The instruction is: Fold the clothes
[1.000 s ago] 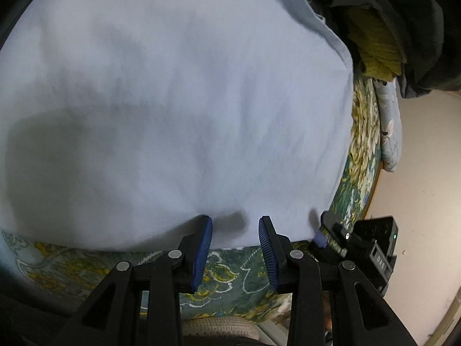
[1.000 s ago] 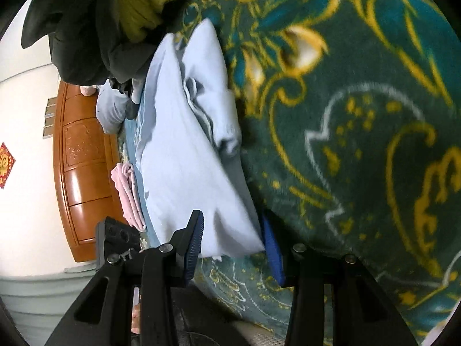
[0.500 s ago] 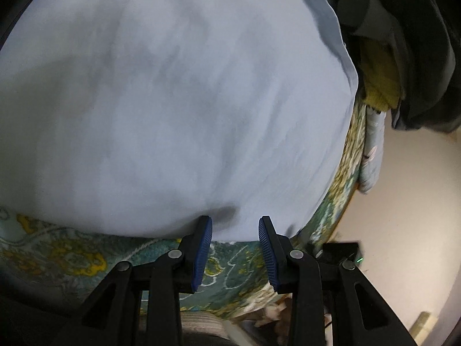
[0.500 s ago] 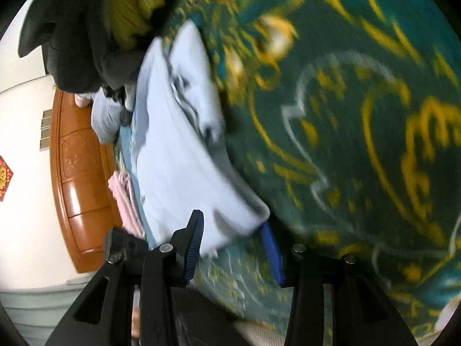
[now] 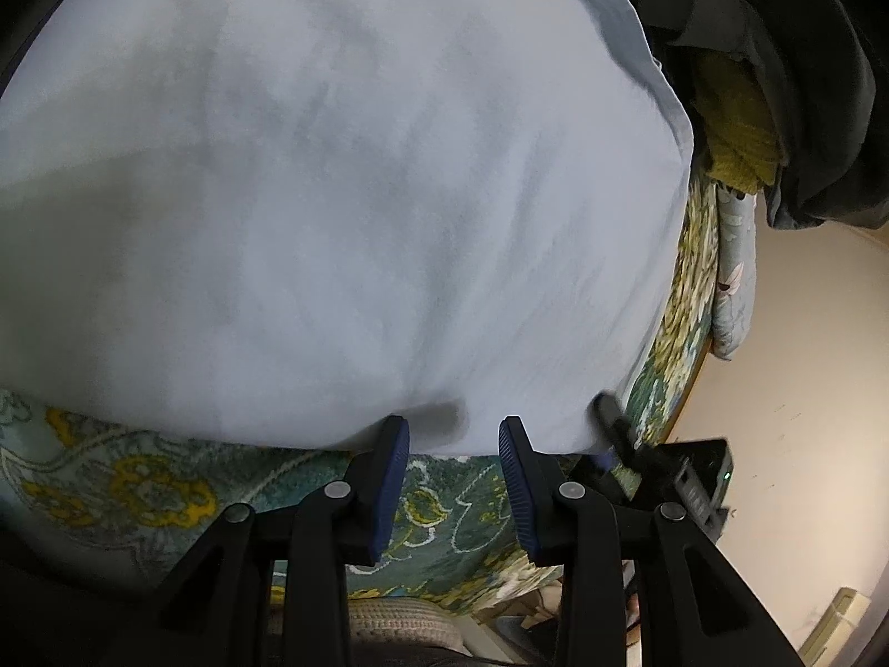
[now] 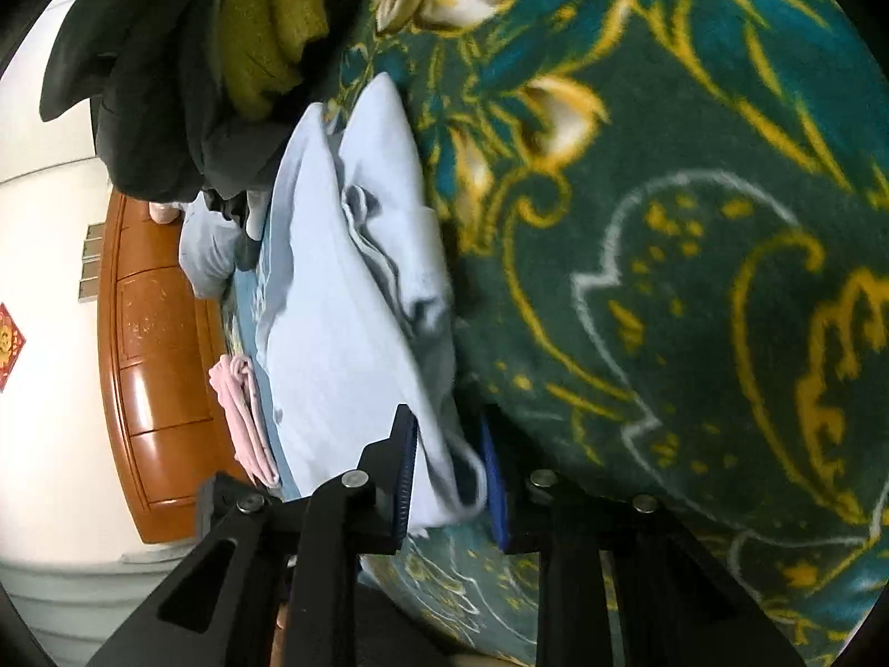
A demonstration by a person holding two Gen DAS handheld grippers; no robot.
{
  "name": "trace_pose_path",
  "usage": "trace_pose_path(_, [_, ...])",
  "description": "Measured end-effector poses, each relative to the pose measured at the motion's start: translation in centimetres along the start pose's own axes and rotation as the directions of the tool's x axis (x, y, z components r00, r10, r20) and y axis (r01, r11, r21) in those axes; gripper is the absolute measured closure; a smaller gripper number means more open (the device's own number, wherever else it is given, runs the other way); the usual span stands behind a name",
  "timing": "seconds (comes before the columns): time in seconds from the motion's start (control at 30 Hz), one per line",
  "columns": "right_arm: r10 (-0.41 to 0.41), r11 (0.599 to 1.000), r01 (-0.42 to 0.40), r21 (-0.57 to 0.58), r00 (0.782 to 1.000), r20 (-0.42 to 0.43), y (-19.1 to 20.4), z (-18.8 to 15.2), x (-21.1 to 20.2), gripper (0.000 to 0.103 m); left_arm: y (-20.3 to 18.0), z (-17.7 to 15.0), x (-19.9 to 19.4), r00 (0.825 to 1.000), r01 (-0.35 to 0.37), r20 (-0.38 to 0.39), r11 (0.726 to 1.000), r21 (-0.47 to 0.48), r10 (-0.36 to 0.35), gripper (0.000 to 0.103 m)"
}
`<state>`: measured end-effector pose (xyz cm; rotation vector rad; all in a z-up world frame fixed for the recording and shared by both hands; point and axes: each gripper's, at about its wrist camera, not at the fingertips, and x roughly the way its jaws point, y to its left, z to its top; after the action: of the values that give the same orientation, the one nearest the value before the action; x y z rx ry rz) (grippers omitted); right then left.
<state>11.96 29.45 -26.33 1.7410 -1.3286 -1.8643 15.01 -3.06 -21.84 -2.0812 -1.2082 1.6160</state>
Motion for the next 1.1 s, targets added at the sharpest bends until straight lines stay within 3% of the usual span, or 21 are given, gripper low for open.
trace_pose_path(0.03, [-0.011,1.0,0.011,-0.01,1.0,-0.007,0.6,0.0,0.2,0.092,-0.3,0.0,0.3,1.0,-0.002,0.0,1.0,0.001,0.002,0.066])
trace_pose_path(0.07, [-0.024,1.0,0.023,-0.016,1.0,-0.016,1.1,-0.1,0.4,0.095,-0.4,0.1,0.3,1.0,-0.003,-0.001,1.0,0.0,0.003,0.066])
trace_pose_path(0.2, [-0.071,0.997,0.07,-0.027,0.997,-0.038,3.2,-0.2,1.1,0.098,-0.2,0.2,0.2,1.0,0.007,0.002,1.0,-0.011,-0.007,0.066])
trace_pose_path(0.3, [-0.124,0.991,0.122,-0.052,0.991,-0.044,5.4,0.0,1.5,0.098,-0.1,0.4,-1.5,0.997,0.045,0.07,0.999,-0.023,-0.044,0.066])
trace_pose_path(0.37, [-0.148,0.98,0.143,-0.137,0.988,-0.03,8.0,-0.3,1.6,0.099,0.2,0.2,-4.6,0.976,0.112,0.188,0.994,0.007,-0.111,0.066])
trace_pose_path(0.43, [-0.188,0.947,0.18,-0.266,0.982,-0.005,11.3,-1.1,1.6,0.099,0.5,0.0,-7.8,0.938,0.168,0.301,0.985,0.044,-0.173,0.066])
trace_pose_path(0.5, [-0.222,0.893,0.211,-0.398,0.975,0.019,15.7,-1.8,3.1,0.099,1.5,-0.5,-11.5,0.893,0.155,0.419,0.986,0.062,-0.166,0.065])
trace_pose_path(0.63, [-0.256,0.747,0.221,-0.627,0.966,0.034,22.1,-5.4,6.2,0.099,5.6,-1.6,-17.2,0.764,0.241,0.615,0.97,0.01,-0.196,0.063])
trace_pose_path(0.67, [-0.256,0.697,0.2,-0.688,0.966,0.022,23.6,-7.1,7.2,0.099,6.8,-1.9,-18.3,0.737,0.259,0.646,0.966,-0.003,-0.196,0.063])
trace_pose_path(0.73, [-0.247,0.564,0.083,-0.821,0.966,-0.072,26.5,-11.3,9.8,0.099,9.2,-2.6,-20.5,0.683,0.296,0.705,0.955,-0.026,-0.192,0.063])
trace_pose_path(0.77, [-0.265,0.511,0.04,-0.859,0.958,-0.113,26.8,-12.7,10.5,0.099,10.0,-3.0,-21.2,0.66,0.315,0.725,0.949,-0.029,-0.197,0.062])
trace_pose_path(0.83, [-0.328,0.443,-0.014,-0.896,0.928,-0.177,26.9,-15.2,13.2,0.099,11.7,-3.9,-22.4,0.614,0.351,0.763,0.936,-0.035,-0.202,0.061])
trace_pose_path(0.87, [-0.371,0.45,-0.011,-0.893,0.907,-0.198,26.4,-15.7,14.9,0.099,12.2,-3.9,-22.5,0.606,0.358,0.771,0.933,-0.046,-0.195,0.06])
trace_pose_path(1.0, [-0.487,0.482,0.042,-0.875,0.843,-0.228,23.8,-15.8,18.9,0.096,11.8,-3.0,-21.8,0.63,0.333,0.759,0.94,-0.075,-0.162,0.059])
trace_pose_path(1.03, [-0.497,0.487,0.036,-0.873,0.833,-0.244,23.3,-15.9,19.1,0.096,11.9,-2.8,-21.7,0.641,0.321,0.752,0.944,-0.08,-0.154,0.059])
trace_pose_path(1.1, [-0.463,0.501,-0.022,-0.865,0.838,-0.29,23.3,-15.9,18.3,0.088,11.5,-2.4,-21.2,0.663,0.288,0.737,0.954,-0.089,-0.131,0.059])
